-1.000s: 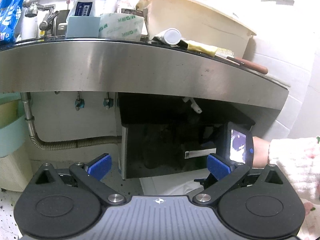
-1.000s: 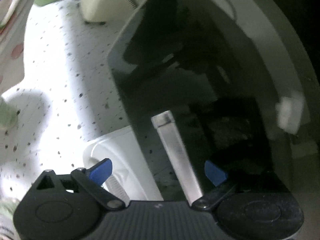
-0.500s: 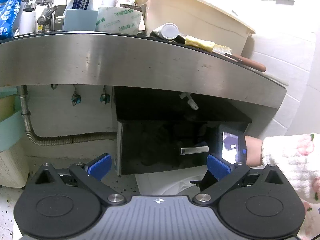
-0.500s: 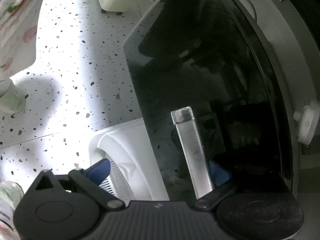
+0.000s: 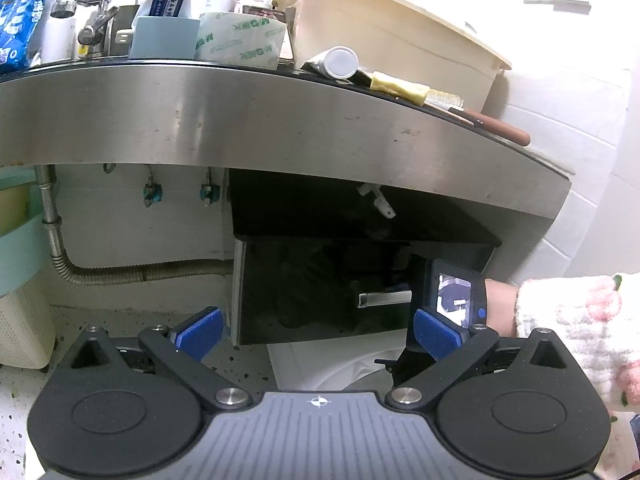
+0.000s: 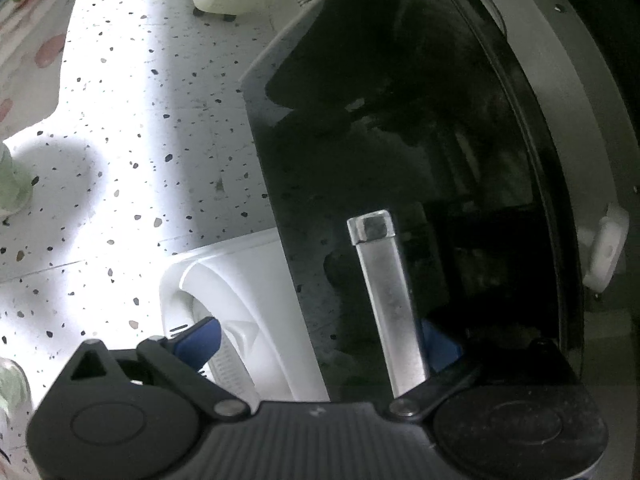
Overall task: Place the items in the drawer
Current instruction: 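Close the right gripper on the white drawer handle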
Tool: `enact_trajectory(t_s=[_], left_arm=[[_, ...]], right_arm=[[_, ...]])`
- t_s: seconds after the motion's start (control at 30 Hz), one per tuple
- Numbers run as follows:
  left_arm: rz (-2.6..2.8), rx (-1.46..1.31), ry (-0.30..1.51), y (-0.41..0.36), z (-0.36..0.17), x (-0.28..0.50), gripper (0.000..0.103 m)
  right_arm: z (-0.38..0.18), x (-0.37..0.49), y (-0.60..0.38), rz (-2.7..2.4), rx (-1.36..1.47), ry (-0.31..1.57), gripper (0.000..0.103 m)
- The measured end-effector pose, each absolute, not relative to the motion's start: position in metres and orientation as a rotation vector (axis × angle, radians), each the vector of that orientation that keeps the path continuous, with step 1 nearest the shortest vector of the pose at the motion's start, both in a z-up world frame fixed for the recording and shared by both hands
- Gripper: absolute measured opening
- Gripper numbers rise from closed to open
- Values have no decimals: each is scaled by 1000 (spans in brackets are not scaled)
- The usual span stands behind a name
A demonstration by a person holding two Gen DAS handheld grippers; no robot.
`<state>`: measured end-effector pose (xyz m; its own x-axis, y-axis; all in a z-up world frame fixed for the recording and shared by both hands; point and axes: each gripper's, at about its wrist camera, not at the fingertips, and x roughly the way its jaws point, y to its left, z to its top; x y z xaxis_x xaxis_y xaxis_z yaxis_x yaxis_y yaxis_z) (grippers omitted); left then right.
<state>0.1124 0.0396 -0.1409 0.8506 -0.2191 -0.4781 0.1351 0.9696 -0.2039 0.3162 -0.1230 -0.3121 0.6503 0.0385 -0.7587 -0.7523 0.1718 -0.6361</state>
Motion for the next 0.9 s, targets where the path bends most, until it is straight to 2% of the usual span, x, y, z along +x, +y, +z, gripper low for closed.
enact_trajectory(t_s=[0.9], left_arm=[[-203,-176,524,40,-137,111,103]], right_arm=[[-314,316,-125,678,-1290,706,103]])
